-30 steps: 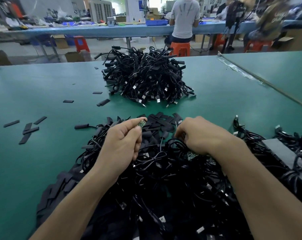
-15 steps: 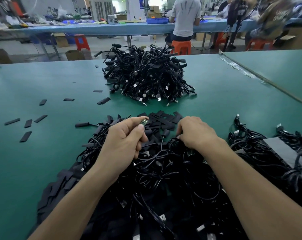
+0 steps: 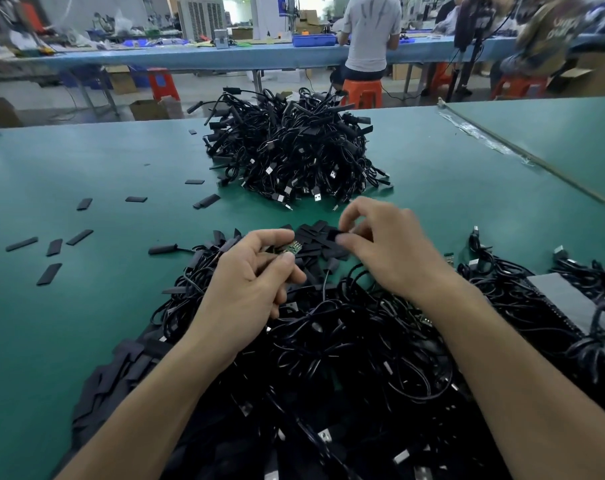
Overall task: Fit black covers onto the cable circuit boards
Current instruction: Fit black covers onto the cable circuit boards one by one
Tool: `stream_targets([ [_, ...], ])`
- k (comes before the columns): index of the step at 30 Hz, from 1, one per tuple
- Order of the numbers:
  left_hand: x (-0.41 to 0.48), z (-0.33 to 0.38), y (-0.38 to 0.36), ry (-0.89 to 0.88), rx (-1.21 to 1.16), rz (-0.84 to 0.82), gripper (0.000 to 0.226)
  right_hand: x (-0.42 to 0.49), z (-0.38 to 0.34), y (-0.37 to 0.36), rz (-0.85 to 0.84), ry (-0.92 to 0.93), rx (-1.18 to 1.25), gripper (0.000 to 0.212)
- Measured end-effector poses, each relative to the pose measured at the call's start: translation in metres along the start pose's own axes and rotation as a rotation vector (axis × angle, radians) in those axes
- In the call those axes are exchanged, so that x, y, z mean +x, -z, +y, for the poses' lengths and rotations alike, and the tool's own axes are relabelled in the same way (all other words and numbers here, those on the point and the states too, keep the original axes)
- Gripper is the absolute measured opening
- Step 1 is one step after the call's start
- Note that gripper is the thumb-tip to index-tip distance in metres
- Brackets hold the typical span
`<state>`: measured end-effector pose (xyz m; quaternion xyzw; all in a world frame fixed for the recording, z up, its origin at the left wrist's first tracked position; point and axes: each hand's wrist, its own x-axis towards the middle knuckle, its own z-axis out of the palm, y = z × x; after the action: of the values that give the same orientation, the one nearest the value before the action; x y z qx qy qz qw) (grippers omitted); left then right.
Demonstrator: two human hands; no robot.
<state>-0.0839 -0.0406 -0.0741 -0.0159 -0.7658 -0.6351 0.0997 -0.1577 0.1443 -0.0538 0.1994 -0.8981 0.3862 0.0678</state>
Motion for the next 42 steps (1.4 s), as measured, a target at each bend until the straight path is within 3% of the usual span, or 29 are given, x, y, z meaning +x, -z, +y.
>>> stream_targets([
  [3,0.0,0.0,0.001,0.004,-0.025,0.002,0.01,-0.012,-0.013,0.001,-0.094,0.101,0.424,0.009],
  [7,0.001,0.0,0.001,0.007,-0.077,0.005,0.009,-0.022,-0.01,-0.007,-0.067,0.067,0.615,0.012],
  [15,0.001,-0.002,0.003,0.015,-0.091,-0.015,0.011,-0.028,-0.007,-0.015,-0.124,0.052,0.597,0.03],
  [28,0.0,0.0,0.003,0.012,-0.137,-0.004,0.016,-0.025,0.0,-0.011,0.036,0.086,0.589,0.017],
  [42,0.0,-0.001,0.005,0.018,-0.073,-0.018,0.015,-0.023,0.005,-0.01,0.002,0.104,0.584,0.009],
])
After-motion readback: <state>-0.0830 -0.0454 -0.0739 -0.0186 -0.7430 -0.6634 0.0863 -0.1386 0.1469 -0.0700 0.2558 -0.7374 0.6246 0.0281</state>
